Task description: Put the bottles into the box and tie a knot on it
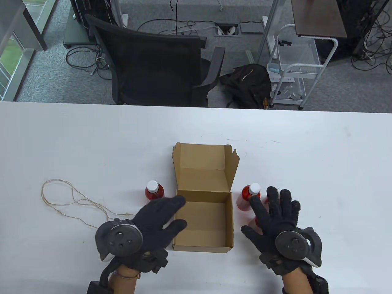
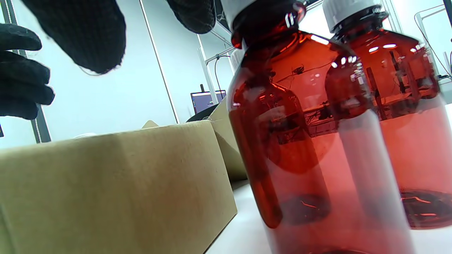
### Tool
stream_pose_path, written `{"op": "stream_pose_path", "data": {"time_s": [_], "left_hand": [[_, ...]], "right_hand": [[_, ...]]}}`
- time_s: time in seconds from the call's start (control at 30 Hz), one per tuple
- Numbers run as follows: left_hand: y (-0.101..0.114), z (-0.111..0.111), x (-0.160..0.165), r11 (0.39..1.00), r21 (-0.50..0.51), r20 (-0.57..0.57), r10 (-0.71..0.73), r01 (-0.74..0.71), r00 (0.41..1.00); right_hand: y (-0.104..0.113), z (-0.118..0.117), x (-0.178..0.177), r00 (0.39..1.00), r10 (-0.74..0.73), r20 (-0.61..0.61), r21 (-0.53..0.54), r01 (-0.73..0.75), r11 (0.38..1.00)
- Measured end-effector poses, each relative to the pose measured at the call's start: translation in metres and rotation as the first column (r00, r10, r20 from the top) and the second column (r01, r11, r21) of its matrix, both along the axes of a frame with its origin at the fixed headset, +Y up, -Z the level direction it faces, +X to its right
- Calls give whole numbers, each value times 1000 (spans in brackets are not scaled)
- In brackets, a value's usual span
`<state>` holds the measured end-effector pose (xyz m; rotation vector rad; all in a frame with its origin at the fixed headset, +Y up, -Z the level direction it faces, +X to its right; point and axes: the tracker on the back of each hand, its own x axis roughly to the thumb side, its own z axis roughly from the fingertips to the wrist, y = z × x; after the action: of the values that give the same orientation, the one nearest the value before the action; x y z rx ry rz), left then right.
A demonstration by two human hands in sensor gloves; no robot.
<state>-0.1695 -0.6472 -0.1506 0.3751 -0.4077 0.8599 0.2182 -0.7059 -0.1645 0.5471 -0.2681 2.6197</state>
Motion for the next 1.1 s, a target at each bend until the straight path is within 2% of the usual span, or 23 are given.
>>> {"op": "stream_pose_path", "data": {"time_s": [0.07, 0.17, 0.3, 0.43, 0.63, 0.8, 0.87, 1.0, 1.1], "left_hand": [[-13, -7, -20, 998, -1, -115, 68, -69, 991], [-35, -20, -36, 988, -54, -185, 132, -144, 974], [-72, -40, -48, 950, -243, -243, 137, -197, 960], [-101, -57, -47, 885, -407, -218, 149, -228, 964], [-117, -73, -37, 848, -506, -200, 61, -157, 978], [-123, -78, -36, 834, -536, -206, 26, -135, 978], [-124, -79, -36, 841, -531, -179, 10, -105, 984], [-123, -74, -36, 860, -503, -205, -29, -80, 978], [-112, -69, -36, 883, -464, -231, -46, -68, 972]], "right_hand": [[0, 0, 0, 1000, 0, -2, 2, 0, 1000], [-1, 1, -1, 1000, 4, -4, 3, -4, 1000], [-1, 1, 0, 1000, 3, -2, 3, -3, 1000], [0, 1, 1, 1000, 0, 1, 2, 0, 1000], [3, 0, 4, 1000, -7, 6, 9, 7, 1000], [1, -1, 4, 1000, -4, 7, -1, 4, 1000], [1, -1, 4, 1000, -5, 7, -4, 5, 1000], [1, 0, 4, 1000, -3, 9, -6, 3, 1000], [1, 0, 5, 1000, -14, 12, -10, 14, 1000]]}}
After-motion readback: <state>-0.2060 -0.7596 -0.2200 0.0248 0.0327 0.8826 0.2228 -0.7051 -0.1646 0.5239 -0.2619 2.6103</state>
